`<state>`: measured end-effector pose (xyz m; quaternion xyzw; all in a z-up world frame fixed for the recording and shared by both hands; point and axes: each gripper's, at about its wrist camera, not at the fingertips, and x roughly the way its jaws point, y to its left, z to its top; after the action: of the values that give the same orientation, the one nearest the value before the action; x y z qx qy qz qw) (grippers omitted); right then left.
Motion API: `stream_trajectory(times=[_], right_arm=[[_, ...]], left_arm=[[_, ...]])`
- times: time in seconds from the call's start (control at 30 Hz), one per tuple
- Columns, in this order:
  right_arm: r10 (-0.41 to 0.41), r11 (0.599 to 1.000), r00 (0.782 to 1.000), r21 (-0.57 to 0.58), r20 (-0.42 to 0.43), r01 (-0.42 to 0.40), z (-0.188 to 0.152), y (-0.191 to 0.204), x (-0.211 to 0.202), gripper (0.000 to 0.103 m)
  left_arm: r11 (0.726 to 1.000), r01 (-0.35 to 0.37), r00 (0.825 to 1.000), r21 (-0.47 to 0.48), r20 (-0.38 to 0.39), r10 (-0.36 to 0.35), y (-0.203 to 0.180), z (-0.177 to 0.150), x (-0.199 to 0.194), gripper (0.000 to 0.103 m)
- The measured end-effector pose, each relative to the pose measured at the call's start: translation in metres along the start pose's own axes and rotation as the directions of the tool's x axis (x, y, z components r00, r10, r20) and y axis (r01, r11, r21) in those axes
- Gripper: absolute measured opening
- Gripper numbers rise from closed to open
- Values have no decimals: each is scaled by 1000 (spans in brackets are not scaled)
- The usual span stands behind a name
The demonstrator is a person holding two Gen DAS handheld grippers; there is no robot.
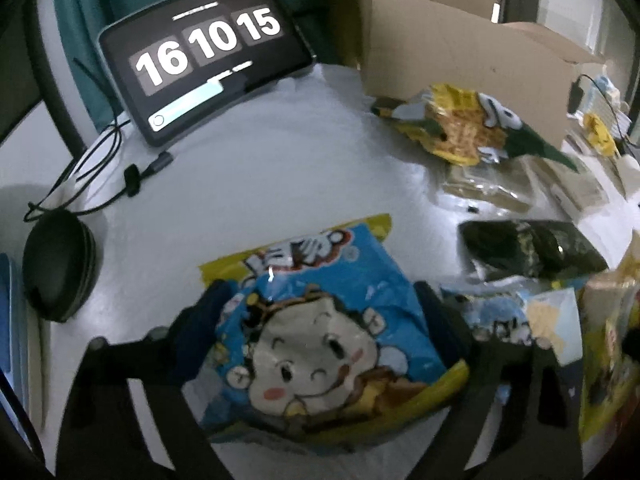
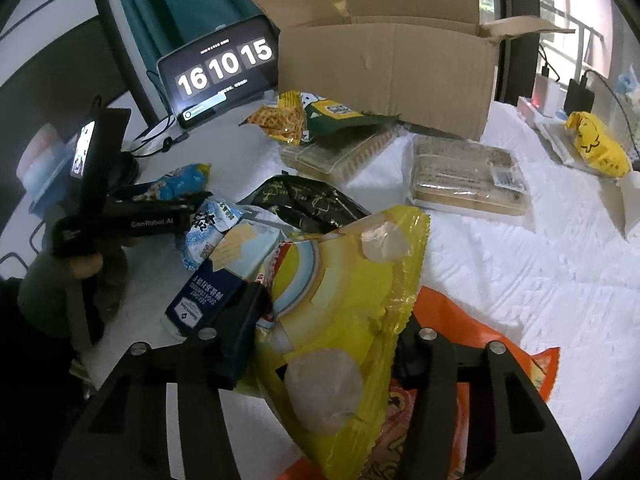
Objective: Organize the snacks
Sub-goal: 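Grasp the blue cartoon bag with the left tool while the right tool grasps the yellow Lay's bag, then carry the blue cartoon bag and yellow Lay's bag into the box and release both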
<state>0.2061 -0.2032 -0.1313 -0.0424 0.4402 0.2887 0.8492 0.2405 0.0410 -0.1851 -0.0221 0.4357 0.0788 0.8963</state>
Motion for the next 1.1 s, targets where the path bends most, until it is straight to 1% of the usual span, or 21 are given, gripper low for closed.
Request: stream_trajectory(times=[0.03, 0.07, 0.13, 0.2, 0.27, 0.4, 0.6, 0.87, 1.1], right_arm=[[-3, 1000, 1000, 2, 8, 3, 0, -1, -3, 56], [-7, 1000, 1000, 2, 17, 7, 1, -2, -8, 55], [-17, 1000, 999, 0, 34, 17, 3, -2, -15, 55], [-30, 1000, 998, -4, 52, 30, 6, -3, -23, 55], [-47, 999, 996, -8, 76, 48, 9, -3, -32, 55], [-91, 995, 988, -19, 126, 95, 18, -5, -50, 55], [-130, 991, 976, -15, 175, 134, 28, -11, -67, 55], [-155, 987, 962, -8, 223, 161, 42, -15, -81, 55], [-177, 983, 948, -1, 263, 183, 56, -20, -92, 55]], left_arm=[[1000, -3, 1000, 4, 3, 3, -1, 0, -2, 73], [1000, 0, 1000, 4, 6, 0, -2, -1, -4, 73], [1000, 31, 1000, -2, 5, -31, -2, -1, -8, 71], [999, 39, 999, -3, 11, -39, -2, -3, -10, 65], [998, 55, 998, -6, 13, -55, -2, -5, -12, 64], [998, 62, 997, -2, 47, -62, -2, -5, -24, 64], [997, 79, 990, 0, 120, -79, -2, 5, -53, 64], [993, 115, 969, 26, 215, -118, -10, 27, -92, 64], [989, 133, 945, 63, 293, -146, -19, 47, -117, 64]])
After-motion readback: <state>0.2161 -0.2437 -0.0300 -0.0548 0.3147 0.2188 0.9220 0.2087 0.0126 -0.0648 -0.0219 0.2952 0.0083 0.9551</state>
